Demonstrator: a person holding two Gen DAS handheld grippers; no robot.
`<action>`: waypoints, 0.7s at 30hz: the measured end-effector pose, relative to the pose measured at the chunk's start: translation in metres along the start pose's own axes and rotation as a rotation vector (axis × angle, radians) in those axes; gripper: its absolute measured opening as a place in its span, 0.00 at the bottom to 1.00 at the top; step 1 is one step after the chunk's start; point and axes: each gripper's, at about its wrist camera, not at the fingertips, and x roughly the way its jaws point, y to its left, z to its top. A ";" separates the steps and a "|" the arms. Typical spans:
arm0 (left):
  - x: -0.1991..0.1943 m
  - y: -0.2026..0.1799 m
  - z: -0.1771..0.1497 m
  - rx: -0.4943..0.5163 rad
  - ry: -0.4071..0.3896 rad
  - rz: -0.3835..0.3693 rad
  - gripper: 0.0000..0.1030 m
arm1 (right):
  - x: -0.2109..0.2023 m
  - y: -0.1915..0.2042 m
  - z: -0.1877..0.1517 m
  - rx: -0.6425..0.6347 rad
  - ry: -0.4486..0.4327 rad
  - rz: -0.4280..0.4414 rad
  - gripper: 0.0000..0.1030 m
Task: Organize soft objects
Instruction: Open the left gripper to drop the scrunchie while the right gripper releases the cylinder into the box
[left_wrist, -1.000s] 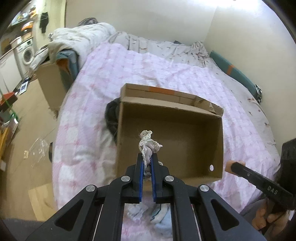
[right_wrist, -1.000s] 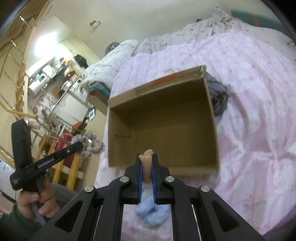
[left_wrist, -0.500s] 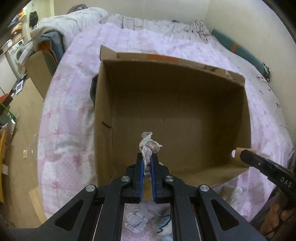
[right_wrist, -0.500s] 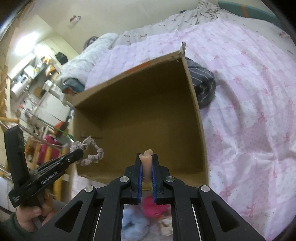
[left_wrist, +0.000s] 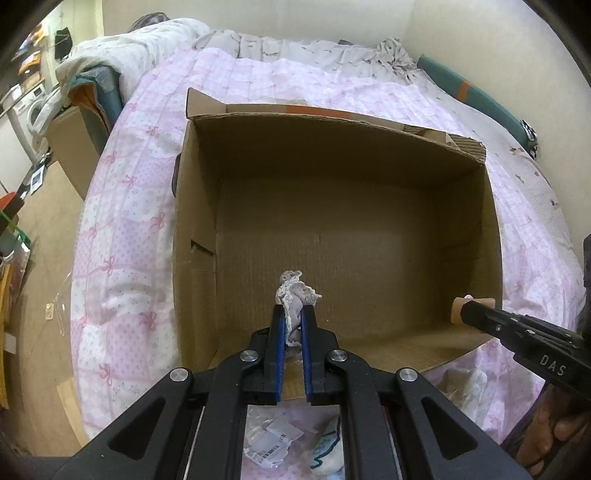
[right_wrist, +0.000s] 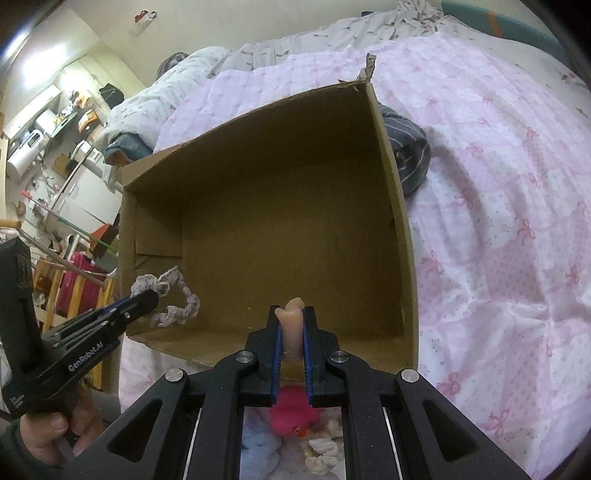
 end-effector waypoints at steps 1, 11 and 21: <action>0.000 0.000 0.000 0.002 0.001 -0.002 0.07 | 0.000 0.001 0.000 0.000 0.002 -0.002 0.10; 0.000 -0.003 0.001 -0.009 -0.002 -0.064 0.49 | 0.003 0.004 0.002 -0.003 0.012 -0.001 0.10; -0.010 -0.009 0.000 0.013 -0.065 0.021 0.63 | 0.002 0.002 0.001 0.010 0.005 0.000 0.11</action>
